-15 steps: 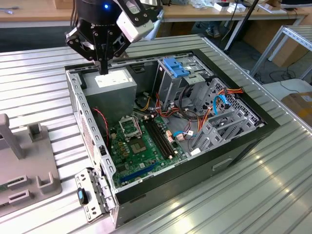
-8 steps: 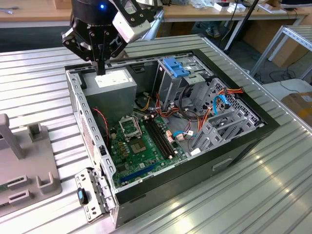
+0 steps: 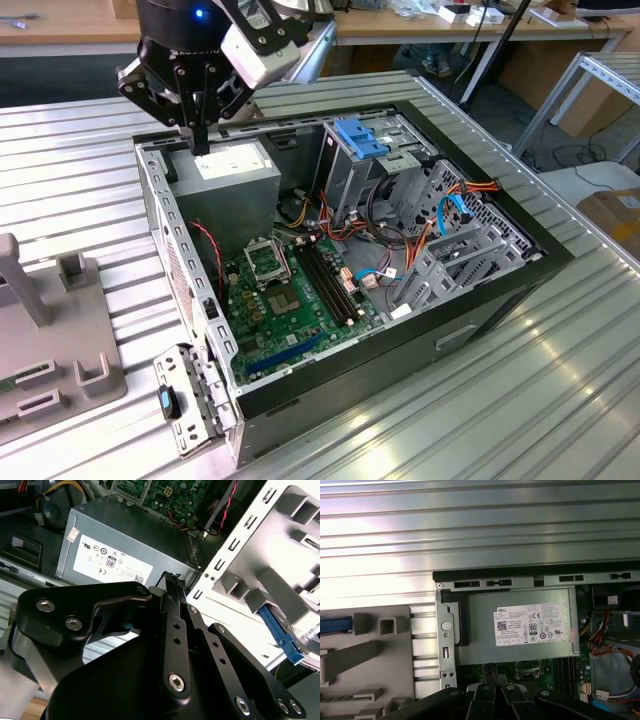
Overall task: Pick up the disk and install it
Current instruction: 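Reach for the disk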
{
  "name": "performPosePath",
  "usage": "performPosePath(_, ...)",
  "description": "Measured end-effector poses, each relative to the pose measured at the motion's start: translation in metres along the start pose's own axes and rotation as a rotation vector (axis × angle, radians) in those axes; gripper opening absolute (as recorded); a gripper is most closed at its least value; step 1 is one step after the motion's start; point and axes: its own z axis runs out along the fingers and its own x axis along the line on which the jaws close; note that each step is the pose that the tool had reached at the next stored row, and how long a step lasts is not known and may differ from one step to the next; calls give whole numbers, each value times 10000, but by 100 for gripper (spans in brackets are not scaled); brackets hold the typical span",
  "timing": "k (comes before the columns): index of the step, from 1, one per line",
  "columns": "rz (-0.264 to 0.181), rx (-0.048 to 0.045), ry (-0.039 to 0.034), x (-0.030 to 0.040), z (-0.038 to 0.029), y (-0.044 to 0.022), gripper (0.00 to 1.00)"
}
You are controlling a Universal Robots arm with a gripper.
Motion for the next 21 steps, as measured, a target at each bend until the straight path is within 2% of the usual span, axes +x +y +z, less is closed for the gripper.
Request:
performPosePath(7,0,0,0,99,-3,-7,11)
performPosePath(21,0,0,0,223,-6,-17,11)
